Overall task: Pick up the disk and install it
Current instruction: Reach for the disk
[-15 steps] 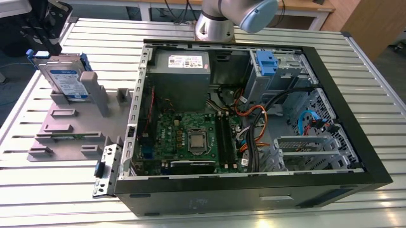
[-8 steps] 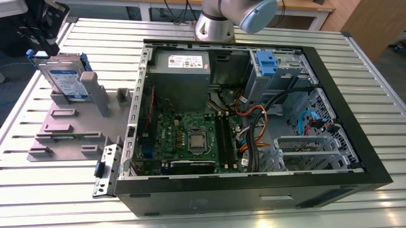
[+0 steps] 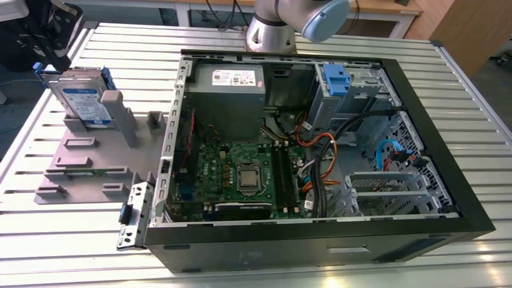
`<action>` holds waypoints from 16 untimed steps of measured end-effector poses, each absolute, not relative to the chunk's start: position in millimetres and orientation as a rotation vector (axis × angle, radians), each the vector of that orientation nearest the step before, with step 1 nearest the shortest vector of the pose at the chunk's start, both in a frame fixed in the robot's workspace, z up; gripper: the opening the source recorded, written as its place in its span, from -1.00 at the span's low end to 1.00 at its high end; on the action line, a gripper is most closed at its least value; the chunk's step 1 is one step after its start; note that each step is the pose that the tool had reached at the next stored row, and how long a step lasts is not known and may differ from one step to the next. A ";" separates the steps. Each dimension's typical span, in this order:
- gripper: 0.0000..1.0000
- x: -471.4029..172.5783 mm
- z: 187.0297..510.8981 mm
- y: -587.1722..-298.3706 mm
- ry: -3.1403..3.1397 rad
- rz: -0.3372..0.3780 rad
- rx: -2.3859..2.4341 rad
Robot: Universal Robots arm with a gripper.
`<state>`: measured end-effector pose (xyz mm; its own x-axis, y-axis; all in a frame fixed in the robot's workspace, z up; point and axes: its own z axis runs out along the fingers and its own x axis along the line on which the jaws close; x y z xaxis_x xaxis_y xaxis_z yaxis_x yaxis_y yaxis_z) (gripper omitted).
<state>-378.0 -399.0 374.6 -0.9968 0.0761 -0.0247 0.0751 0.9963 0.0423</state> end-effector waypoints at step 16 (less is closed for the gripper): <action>-0.80 -387.4 367.7 -398.9 3.112 0.064 0.118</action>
